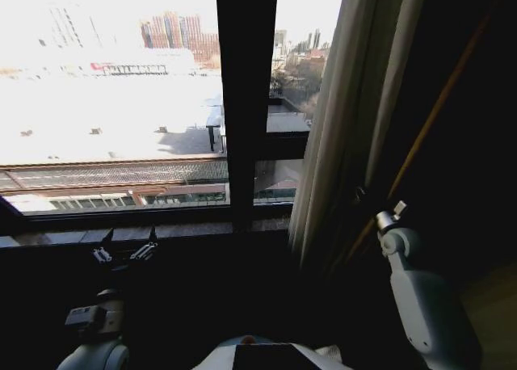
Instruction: Open the curtains by pulling them apart, changing their state from closed to fully open.
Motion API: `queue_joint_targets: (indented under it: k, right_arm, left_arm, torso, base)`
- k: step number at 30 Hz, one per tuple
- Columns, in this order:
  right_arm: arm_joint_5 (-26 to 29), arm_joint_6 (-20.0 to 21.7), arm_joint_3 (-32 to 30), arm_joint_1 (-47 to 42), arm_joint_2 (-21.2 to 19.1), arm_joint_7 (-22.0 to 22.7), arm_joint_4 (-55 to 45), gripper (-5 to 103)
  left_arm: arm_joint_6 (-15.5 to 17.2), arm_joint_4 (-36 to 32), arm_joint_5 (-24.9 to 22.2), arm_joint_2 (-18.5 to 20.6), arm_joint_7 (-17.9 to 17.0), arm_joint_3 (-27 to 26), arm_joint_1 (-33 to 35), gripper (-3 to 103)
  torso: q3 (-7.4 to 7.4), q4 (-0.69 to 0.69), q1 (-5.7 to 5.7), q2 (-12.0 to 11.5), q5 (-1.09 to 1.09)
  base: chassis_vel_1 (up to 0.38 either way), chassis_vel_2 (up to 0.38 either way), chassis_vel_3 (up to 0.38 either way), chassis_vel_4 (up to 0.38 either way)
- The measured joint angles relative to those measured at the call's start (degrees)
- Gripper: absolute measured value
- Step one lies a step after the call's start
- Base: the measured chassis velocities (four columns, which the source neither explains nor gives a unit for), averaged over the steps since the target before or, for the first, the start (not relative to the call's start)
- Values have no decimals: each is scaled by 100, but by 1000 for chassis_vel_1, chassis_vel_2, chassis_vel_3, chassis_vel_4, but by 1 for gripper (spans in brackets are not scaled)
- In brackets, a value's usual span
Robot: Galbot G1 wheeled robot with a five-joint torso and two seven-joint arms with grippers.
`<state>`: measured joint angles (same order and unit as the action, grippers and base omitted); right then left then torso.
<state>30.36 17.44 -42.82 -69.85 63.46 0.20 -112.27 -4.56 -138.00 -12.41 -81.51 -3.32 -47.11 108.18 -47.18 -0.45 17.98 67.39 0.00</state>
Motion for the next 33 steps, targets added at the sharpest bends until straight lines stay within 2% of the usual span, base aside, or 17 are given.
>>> queue_joint_targets:
  k: [2, 3, 5, 6, 9, 13, 19, 33]
  right_arm:
    - [-2, 1, 114, -209, 91, 17, -320, 70]
    - [-2, 1, 114, -209, 91, 17, -320, 70]
    - [-39, 1, 238, -393, 206, 66, -617, 81]
    - [-39, 1, 238, -393, 206, 66, -617, 81]
    - [-462, 2, 378, -473, 341, 61, -761, 96]
    - [-872, 3, 434, -423, 400, 22, -699, 100]
    - [-1065, 2, 526, -362, 463, 29, -595, 100]
    - [-1093, -30, 545, -280, 508, 47, -415, 100]
  left_arm:
    - [0, -3, 6, -11, -1, 6, -1, 100]
    - [0, -3, 6, -11, -1, 6, -1, 100]
    - [3, -4, 10, -20, 0, 13, -2, 100]
    - [3, -4, 10, -20, 0, 13, -2, 100]
    - [10, -4, 22, -26, 1, 30, -4, 100]
    - [14, -8, 40, -41, 1, 38, -1, 100]
    - [15, -10, 57, -53, 4, 38, 7, 100]
    - [26, 25, 90, -55, 11, 57, -30, 100]
  torso:
    - [0, 1, 0, 0, 0]
    - [0, 1, 0, 0, 0]
    - [0, 1, 0, 0, 0]
    - [0, 1, 0, 0, 0]
    - [0, 1, 0, 0, 1]
    - [0, 1, 0, 0, 1]
    - [0, 1, 0, 0, 2]
    - [0, 1, 0, 0, 2]
  base:
    - [0, 0, 0, 0]
    - [0, 0, 0, 0]
    - [0, 0, 0, 0]
    - [0, 0, 0, 0]
    - [0, 0, 0, 0]
    - [0, 0, 0, 0]
    - [0, 0, 0, 0]
    - [114, 111, -111, -113]
